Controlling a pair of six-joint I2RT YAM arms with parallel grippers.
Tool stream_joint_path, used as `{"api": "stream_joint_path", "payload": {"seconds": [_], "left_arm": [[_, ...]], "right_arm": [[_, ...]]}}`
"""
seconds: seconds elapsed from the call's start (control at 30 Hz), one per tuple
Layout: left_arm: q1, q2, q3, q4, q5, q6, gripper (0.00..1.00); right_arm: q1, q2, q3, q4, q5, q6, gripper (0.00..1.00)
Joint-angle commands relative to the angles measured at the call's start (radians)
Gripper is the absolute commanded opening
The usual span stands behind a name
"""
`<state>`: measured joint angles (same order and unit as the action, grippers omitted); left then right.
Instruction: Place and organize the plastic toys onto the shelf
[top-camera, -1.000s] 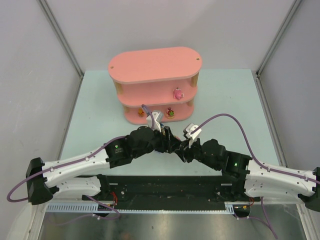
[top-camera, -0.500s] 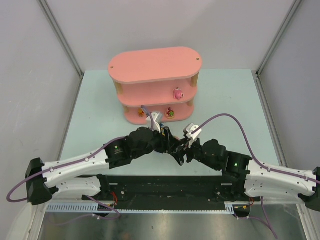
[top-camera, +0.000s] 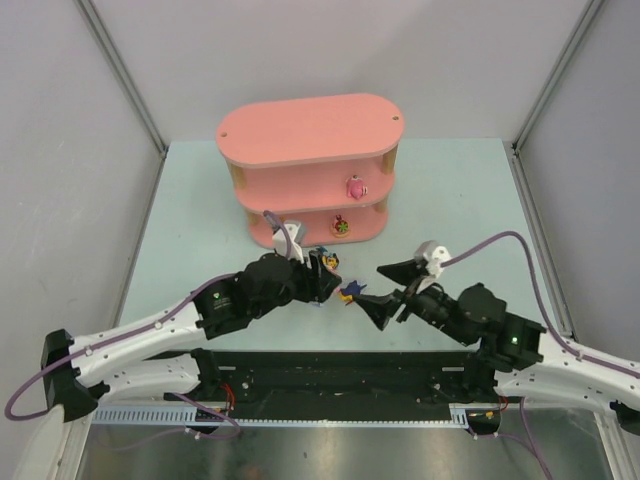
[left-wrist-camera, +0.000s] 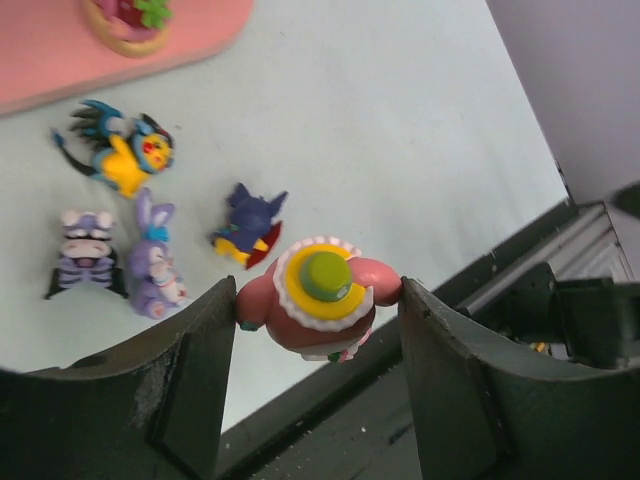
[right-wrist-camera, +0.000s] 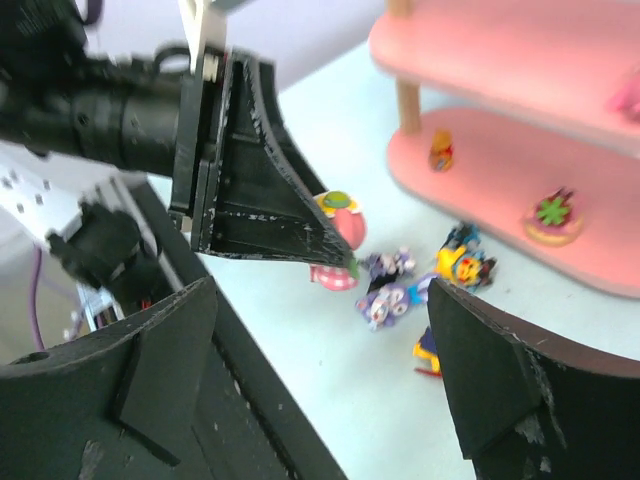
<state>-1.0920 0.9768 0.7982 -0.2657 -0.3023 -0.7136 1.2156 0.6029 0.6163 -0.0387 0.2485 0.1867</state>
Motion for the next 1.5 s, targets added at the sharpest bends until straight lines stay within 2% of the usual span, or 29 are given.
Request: {"api": "stream_joint_path", "payload": {"seconds": [0.0,0.2,0.4,0.57,0.9,1.13,1.47], "left_arm": [[0.088,-0.072,-0.008,-0.026,-0.006,0.077,0.17],[0.225,-0.082,0.068,-0.058,-0.012,0.216,0.15],[0.348,-0.026,0.159,0.023,-0.003,0.350,0.13],[0.365,0.080,0.226,0.109,-0.047,0.433,0.11],[0.366,0.279,0.288,0.307,-0.070,0.517,0.00],[0.366,0.396,0.348,0.372,-0.107,0.551,0.00],[0.366,0.462,0.363,0.434,-0.201,0.583,0.00]], "right_arm": [[0.001,-0.104,0.046,-0.007,0.167,-0.004,0.91],[-0.001,-0.126,0.048,-0.049,0.218,0.007,0.91],[-0.001,-0.118,0.046,-0.063,0.232,0.016,0.91],[-0.001,-0.132,0.046,-0.082,0.245,0.016,0.91],[0.001,-0.189,0.046,-0.142,0.282,0.014,0.91],[-0.001,-0.226,0.046,-0.187,0.304,0.013,0.91],[-0.001,-0.249,0.045,-0.217,0.324,0.013,0.91]]}}
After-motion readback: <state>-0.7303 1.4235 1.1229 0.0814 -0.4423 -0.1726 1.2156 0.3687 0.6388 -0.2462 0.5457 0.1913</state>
